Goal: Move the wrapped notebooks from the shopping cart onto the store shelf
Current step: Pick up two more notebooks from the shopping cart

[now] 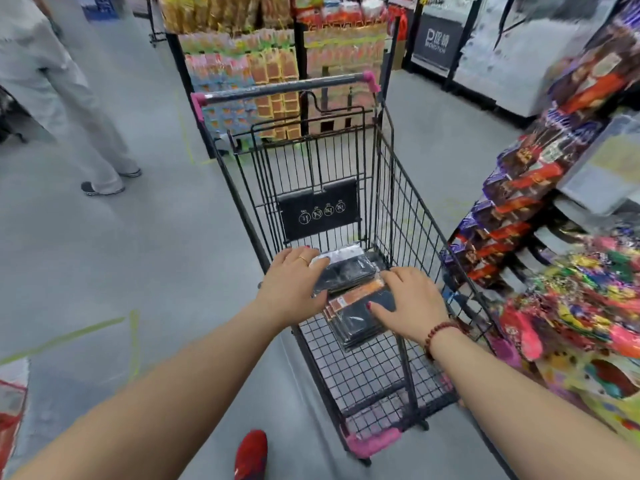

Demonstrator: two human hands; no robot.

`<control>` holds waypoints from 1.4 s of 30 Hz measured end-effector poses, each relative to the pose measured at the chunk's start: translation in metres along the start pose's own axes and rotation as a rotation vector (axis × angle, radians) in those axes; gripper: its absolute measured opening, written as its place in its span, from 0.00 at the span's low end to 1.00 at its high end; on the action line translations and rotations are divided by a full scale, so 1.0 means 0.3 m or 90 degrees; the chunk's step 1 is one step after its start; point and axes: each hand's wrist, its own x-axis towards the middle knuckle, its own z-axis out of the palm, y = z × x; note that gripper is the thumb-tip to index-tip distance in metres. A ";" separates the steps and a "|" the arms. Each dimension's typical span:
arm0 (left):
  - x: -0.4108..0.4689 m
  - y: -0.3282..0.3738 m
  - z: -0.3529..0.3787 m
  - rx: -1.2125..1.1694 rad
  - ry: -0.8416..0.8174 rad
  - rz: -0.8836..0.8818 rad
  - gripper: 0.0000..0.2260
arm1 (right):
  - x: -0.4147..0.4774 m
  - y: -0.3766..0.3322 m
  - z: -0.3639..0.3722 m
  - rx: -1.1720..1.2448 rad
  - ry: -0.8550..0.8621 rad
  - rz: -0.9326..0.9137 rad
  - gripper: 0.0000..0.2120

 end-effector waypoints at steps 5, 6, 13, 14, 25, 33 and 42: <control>0.134 -0.169 0.048 -0.014 -0.019 0.090 0.26 | 0.130 -0.077 0.043 -0.002 0.009 0.072 0.30; 0.158 -0.207 0.055 -0.011 -0.025 0.111 0.27 | 0.151 -0.098 0.051 -0.001 0.005 0.094 0.30; 0.307 -0.424 0.090 -0.013 -0.090 0.219 0.27 | 0.230 -0.205 0.087 0.007 -0.010 0.226 0.29; 0.328 -0.436 0.101 -0.019 -0.098 0.224 0.27 | 0.229 -0.211 0.094 0.012 -0.014 0.245 0.29; 0.606 -0.380 0.256 0.012 -0.169 0.325 0.27 | 0.247 -0.049 0.213 0.031 -0.086 0.399 0.31; 0.824 -0.312 0.345 0.067 -0.234 0.353 0.27 | 0.331 0.131 0.293 0.072 -0.120 0.457 0.28; 0.930 -0.207 0.560 0.034 -0.331 0.425 0.24 | 0.358 0.105 0.501 0.227 -0.204 0.604 0.32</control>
